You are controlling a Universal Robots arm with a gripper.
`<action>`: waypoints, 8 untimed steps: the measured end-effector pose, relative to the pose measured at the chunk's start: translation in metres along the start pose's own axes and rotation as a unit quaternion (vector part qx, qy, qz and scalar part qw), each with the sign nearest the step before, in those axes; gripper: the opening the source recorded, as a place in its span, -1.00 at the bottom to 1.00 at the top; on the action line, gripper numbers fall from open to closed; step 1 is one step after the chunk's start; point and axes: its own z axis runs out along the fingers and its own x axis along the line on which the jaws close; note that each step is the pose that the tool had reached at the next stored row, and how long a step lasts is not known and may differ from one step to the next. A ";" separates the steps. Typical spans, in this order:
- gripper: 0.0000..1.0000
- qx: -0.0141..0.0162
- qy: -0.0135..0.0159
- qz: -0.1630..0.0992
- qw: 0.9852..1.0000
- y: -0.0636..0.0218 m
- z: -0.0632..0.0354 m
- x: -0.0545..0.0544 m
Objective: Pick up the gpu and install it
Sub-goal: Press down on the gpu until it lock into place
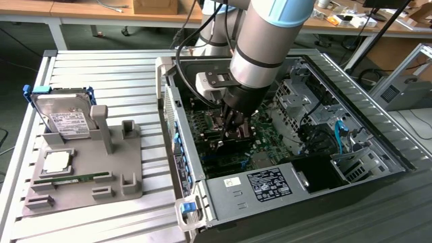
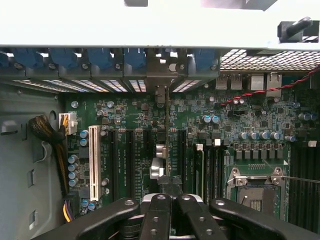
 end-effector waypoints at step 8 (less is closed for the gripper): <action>-0.79 0.000 0.000 0.000 1.000 0.0000 0.0001 -0.002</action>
